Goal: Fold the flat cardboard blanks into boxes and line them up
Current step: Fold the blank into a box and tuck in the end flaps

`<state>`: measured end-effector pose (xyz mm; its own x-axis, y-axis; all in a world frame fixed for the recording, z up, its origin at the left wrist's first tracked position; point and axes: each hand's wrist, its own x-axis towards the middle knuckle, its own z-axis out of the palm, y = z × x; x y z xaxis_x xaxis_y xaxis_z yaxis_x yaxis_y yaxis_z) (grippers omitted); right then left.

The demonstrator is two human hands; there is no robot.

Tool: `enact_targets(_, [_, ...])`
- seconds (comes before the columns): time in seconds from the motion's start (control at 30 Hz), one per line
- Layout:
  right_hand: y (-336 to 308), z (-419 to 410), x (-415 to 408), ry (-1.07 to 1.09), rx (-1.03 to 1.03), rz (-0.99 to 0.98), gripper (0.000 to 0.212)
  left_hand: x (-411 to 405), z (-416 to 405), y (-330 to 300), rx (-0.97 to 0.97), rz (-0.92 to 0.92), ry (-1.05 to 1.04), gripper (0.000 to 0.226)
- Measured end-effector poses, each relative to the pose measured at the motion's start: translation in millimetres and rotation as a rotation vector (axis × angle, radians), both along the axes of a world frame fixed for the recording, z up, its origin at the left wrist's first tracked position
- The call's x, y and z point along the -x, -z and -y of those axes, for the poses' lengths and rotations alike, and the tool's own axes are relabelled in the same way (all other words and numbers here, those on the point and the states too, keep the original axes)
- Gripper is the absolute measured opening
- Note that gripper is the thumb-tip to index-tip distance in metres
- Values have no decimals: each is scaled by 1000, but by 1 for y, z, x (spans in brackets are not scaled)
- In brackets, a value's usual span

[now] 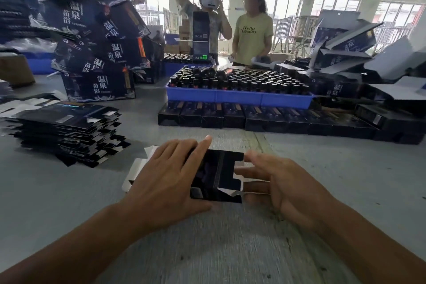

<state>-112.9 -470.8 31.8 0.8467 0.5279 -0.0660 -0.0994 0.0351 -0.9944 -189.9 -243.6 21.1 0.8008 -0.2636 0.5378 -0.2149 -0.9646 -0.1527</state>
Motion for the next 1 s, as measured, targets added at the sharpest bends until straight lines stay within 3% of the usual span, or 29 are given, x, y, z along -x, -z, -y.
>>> enact_targets(0.23, [2,0,1,56,-14,25,18,-2,-3,1,9,49,-53,108])
enact_targets(0.47, [1,-1,10,116,88,274,6,-2,0,1,6,88,-32,93])
enact_targets(0.6, [-1,-5,19,72,145,404,23,-2,2,0,-7,78,-26,93])
enact_targets(1.0, [3,-14,25,-18,121,450,24,-1,5,-1,-22,135,67,103])
